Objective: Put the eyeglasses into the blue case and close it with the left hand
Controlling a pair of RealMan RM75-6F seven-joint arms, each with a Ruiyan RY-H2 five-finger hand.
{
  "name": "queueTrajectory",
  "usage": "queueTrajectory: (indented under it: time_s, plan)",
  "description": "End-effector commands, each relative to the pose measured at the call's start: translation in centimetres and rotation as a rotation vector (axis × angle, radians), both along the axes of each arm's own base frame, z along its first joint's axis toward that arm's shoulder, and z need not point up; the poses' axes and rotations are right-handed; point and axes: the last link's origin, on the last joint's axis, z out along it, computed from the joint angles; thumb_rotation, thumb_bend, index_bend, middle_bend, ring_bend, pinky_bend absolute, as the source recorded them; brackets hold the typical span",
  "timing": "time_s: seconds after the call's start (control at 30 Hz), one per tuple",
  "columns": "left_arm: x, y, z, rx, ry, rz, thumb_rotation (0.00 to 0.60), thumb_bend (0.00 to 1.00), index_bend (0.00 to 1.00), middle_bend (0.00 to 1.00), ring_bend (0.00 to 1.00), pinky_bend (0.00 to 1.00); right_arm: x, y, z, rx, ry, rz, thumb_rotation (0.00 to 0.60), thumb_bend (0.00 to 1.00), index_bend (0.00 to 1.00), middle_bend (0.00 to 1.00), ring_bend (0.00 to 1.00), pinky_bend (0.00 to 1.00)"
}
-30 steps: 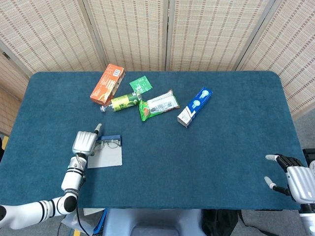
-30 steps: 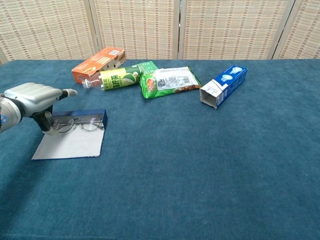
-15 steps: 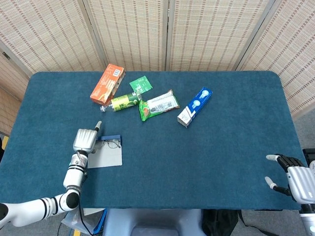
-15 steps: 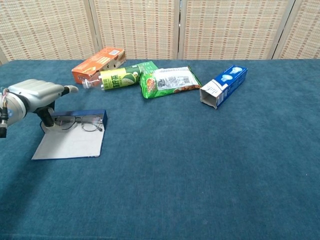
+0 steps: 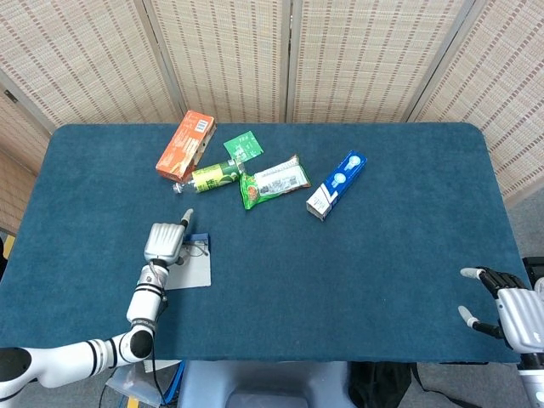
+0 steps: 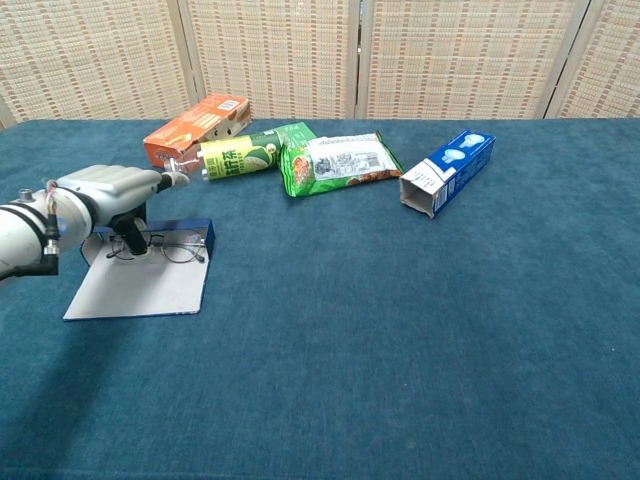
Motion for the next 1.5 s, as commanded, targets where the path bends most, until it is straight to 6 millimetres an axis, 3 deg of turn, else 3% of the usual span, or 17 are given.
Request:
queueTrajectory:
  time_s: [0.03,0.37,0.6,0.8,1.03,1.2,1.5]
  plan:
    - [0.5,0.4,-0.6,-0.007,0.006,0.01,0.6,0.19,0.0,1.0,1.0,1.0,-0.1,0.0,0.0,-0.001,0.0,-0.003,0.6,0.22,0.29,0.29,0.3,0.26]
    - [0.6,1.2,-1.0,-0.001,0.018,0.041,0.6,0.19,0.0,1.0,1.0,1.0,-0.3,0.3,0.2,-0.006,-0.001,-0.012,0.6,0.22,0.29,0.29,0.3,0.26]
    - [0.4,1.9,-0.4,0.024,0.03,0.053,0.6,0.19,0.0,1.0,1.0,1.0,-0.4,0.4,0.1,-0.007,-0.002,-0.016,0.6,0.22,0.29,0.29,0.3,0.26]
    - [0.1,1.3,0.4,0.018,0.011,0.06,0.6,0.19,0.0,1.0,1.0,1.0,-0.4,0.3,0.1,-0.006,-0.003,-0.012,0.6,0.22,0.29,0.29,0.3,0.26]
    - [-0.1,-1.6,2.0,0.016,-0.021,-0.032,0.6,0.19,0.0,1.0,1.0,1.0,-0.3,0.1,0.0,0.0,-0.005,-0.005,0.6,0.22,0.29,0.29,0.3,0.26]
    - [0.0,-4.3,2.6,0.001,-0.04,-0.105,0.6,0.19,0.06,1.0,1.0,1.0,-0.2,0.0,-0.3,0.006,-0.009,0.0,0.6,0.22,0.29,0.29,0.3,0.26]
    - [1.2,-7.1,1.4,-0.045,-0.059,-0.206,0.6,0.19,0.07,1.0,1.0,1.0,-0.2,0.1,-0.3,0.007,-0.008,-0.001,0.6,0.22,0.29,0.29,0.3,0.26]
